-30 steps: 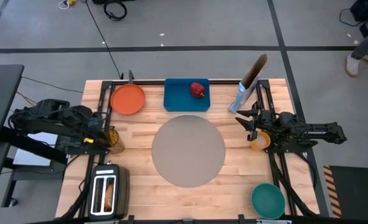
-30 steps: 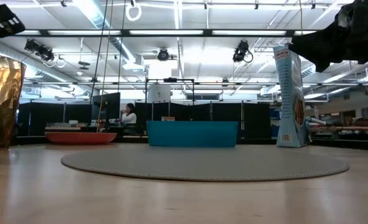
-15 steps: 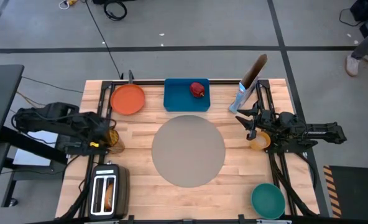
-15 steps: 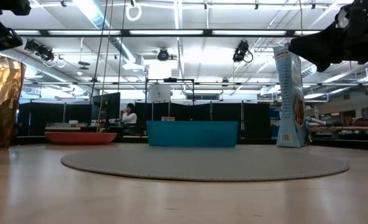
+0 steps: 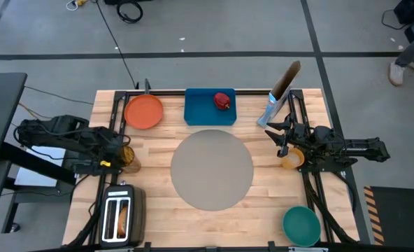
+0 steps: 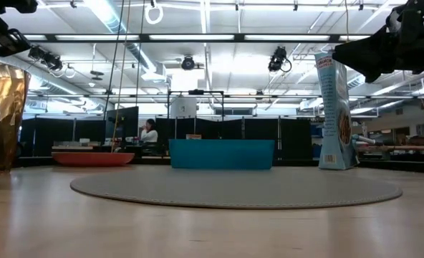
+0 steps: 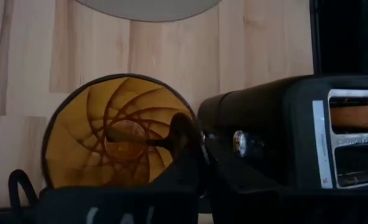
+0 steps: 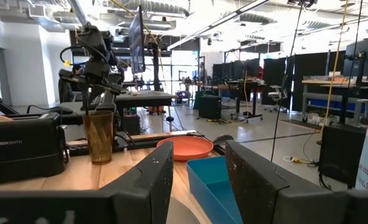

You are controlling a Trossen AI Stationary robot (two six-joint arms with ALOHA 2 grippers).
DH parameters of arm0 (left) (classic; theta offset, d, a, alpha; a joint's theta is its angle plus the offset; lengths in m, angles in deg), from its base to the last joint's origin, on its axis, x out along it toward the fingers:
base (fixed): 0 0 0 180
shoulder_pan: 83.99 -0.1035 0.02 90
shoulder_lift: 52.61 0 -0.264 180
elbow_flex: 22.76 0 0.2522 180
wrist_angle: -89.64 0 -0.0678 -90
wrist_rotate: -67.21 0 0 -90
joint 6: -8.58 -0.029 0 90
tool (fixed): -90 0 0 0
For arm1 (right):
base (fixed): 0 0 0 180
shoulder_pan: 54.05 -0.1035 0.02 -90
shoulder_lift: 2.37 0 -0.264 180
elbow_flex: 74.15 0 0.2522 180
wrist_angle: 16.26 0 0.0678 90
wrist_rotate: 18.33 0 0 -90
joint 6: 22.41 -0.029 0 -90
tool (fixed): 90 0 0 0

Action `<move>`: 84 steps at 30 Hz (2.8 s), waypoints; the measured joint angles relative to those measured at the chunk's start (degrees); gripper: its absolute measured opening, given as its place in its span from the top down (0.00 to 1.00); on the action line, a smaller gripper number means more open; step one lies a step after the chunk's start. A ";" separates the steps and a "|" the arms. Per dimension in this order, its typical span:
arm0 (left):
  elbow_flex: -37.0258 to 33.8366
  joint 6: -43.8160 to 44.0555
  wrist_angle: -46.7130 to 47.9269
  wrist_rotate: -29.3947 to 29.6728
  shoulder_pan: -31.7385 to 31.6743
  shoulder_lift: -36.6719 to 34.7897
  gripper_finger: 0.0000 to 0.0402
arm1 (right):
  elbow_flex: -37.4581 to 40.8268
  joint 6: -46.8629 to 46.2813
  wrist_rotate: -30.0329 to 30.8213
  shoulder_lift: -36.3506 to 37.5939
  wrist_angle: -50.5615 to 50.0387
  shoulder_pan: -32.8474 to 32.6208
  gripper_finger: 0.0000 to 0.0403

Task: Arrange a breakfast setting
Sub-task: Put the black spoon on the right of the gray table mat

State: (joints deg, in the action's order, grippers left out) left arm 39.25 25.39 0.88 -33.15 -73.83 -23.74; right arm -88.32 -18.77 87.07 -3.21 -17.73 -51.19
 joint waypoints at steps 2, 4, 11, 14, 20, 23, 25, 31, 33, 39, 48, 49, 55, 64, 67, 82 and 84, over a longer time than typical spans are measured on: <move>-0.02 0.51 -0.06 0.10 0.00 0.01 0.94 | 0.00 0.02 0.00 0.00 -0.02 0.00 0.62; 0.30 0.58 0.08 0.18 0.00 0.06 0.94 | 0.00 0.00 0.00 0.00 -0.05 0.00 0.62; 5.85 0.64 0.90 1.40 0.00 2.05 0.97 | 0.00 0.00 -0.03 0.00 -0.39 0.00 0.62; 8.69 0.64 2.89 2.45 0.00 3.96 0.96 | 0.00 0.00 -0.45 0.00 -0.39 0.00 0.62; 13.94 0.65 9.46 3.12 0.00 9.02 0.96 | 0.00 -0.02 -1.83 0.00 -0.42 0.00 0.62; 17.04 0.56 9.66 3.22 0.00 11.16 0.96 | 0.00 -0.22 -2.40 0.00 -0.44 0.00 0.62; 19.42 0.52 9.83 3.24 0.00 12.54 0.96 | 0.00 -0.39 -2.56 0.00 -0.44 0.00 0.62; 27.26 0.56 12.32 2.69 0.00 15.88 0.96 | 0.00 -0.43 -3.51 0.00 -0.70 0.00 0.62; 29.36 1.29 12.41 1.01 0.00 16.26 0.96 | 0.00 -0.44 -3.64 0.00 -1.04 0.00 0.62; 36.03 6.63 12.63 -0.03 0.00 16.49 0.96 | 0.02 -0.70 -3.67 -0.01 -3.01 -0.04 0.62; 43.59 3.37 12.56 3.53 0.02 16.49 0.96 | 0.02 -0.68 -3.65 -0.02 -2.83 -0.04 0.62; 43.72 1.62 12.44 4.59 0.02 16.49 0.96 | 0.02 -0.63 -3.65 -0.02 -2.40 -0.04 0.62; 36.16 -13.77 1.52 8.30 0.02 16.51 0.96 | 0.02 -2.32 -4.52 -0.91 3.74 -0.07 0.62; 14.37 -43.15 -29.87 8.25 0.00 18.97 0.96 | -0.03 -6.54 -6.49 -16.04 19.02 -4.05 0.62; 9.47 -51.69 -39.40 8.67 -0.02 21.74 0.96 | -2.27 -6.50 -6.16 -23.61 21.18 -6.40 0.62; 5.64 -71.17 -61.18 10.72 -0.07 45.39 0.96 | -31.10 -3.41 -11.55 -61.61 8.86 -11.91 0.57; 5.64 -72.68 -62.80 10.76 0.02 47.63 0.96 | -35.22 -3.41 -13.44 -65.94 4.45 -11.89 0.55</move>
State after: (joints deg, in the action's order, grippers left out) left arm 44.89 -47.29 -61.93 -22.39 -73.81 23.90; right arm -123.54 -22.18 73.63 -69.15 -13.28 -63.08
